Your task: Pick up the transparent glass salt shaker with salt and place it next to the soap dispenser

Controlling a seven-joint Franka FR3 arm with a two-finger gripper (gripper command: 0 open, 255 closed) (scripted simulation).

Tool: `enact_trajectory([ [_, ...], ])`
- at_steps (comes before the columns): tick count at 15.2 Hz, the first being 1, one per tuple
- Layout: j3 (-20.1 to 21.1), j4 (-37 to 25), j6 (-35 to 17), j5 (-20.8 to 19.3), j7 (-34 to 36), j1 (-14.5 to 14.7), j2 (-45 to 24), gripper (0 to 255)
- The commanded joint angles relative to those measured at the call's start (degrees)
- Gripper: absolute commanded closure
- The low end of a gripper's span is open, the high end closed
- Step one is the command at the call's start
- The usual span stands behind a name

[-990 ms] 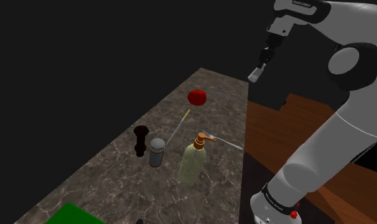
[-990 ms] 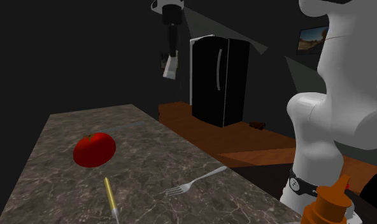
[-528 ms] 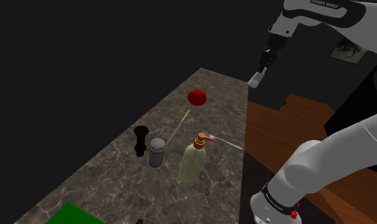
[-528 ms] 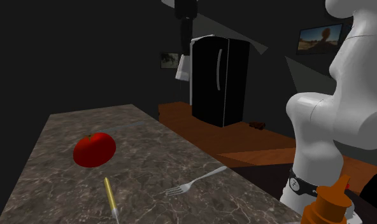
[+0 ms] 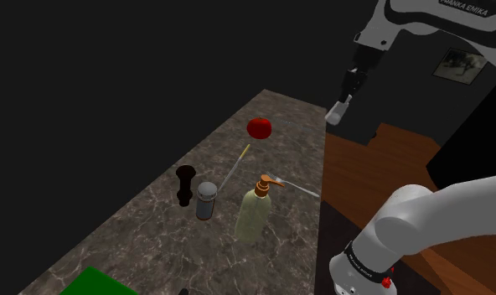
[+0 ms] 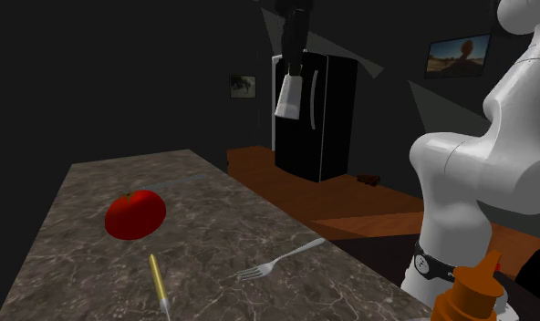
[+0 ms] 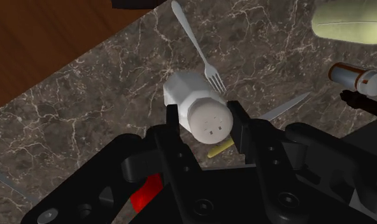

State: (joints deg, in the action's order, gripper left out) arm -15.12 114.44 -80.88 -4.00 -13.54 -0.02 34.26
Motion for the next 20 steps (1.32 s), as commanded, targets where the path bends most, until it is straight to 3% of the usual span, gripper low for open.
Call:
enact_trajectory([
  [1,2.4,2.7,0.9,0.6,2.6,0.0,3.6,255],
  [10,13.0,10.2,4.3,6.9,13.8,1.2,14.5,255],
  [20,25.4,12.5,7.6,17.3,26.7,3.4,21.7,255],
])
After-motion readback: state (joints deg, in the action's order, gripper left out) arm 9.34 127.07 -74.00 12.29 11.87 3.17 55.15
